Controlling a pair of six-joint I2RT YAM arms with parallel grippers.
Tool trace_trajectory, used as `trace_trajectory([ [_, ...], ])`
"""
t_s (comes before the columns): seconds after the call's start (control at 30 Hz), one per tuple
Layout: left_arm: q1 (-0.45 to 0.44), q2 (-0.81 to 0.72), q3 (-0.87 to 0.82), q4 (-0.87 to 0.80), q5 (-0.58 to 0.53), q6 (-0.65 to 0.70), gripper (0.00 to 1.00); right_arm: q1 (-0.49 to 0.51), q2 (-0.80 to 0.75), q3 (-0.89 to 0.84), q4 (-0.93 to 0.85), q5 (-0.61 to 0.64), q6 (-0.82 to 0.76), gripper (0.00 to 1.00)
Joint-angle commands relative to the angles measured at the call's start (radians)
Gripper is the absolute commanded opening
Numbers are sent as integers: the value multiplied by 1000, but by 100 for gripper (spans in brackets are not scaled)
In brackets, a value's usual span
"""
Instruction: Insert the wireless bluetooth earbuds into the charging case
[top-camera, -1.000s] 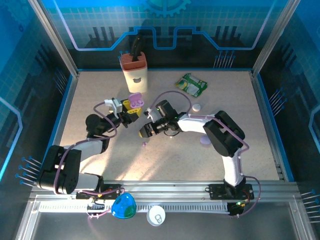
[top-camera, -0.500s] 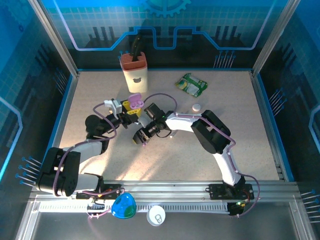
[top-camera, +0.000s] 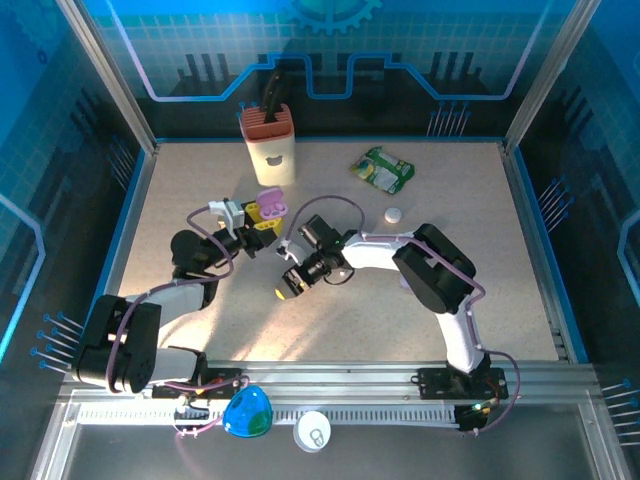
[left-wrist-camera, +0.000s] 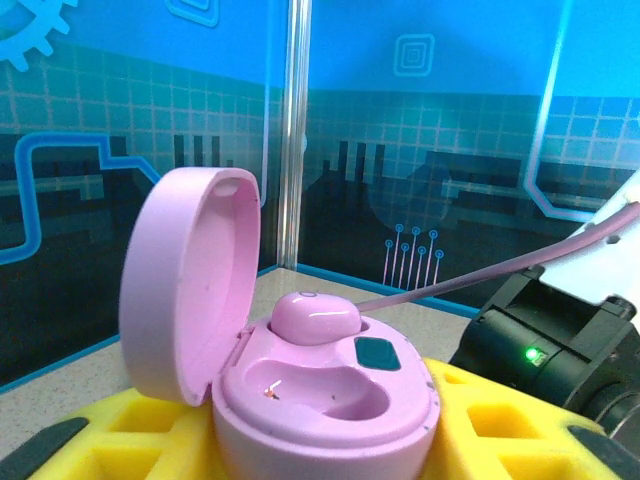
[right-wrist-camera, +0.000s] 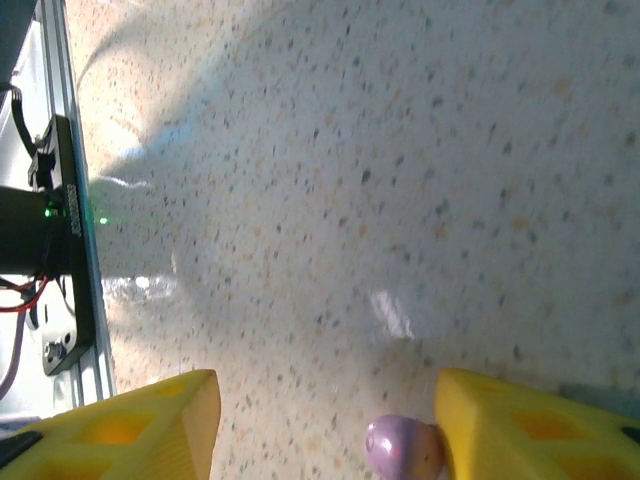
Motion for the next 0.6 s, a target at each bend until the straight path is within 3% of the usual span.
trace_trajectory([
  [0.0, 11, -11, -13, 4, 0, 37, 41, 23, -37, -60, -40, -21, 52, 59],
  [0.2, 11, -12, -11, -8, 1, 42, 41, 26, -72, -119, -9, 13, 72, 59],
  [0.57, 11, -22, -14, -20, -6, 51, 41, 28, -12, -28, -130, 114, -11, 57],
])
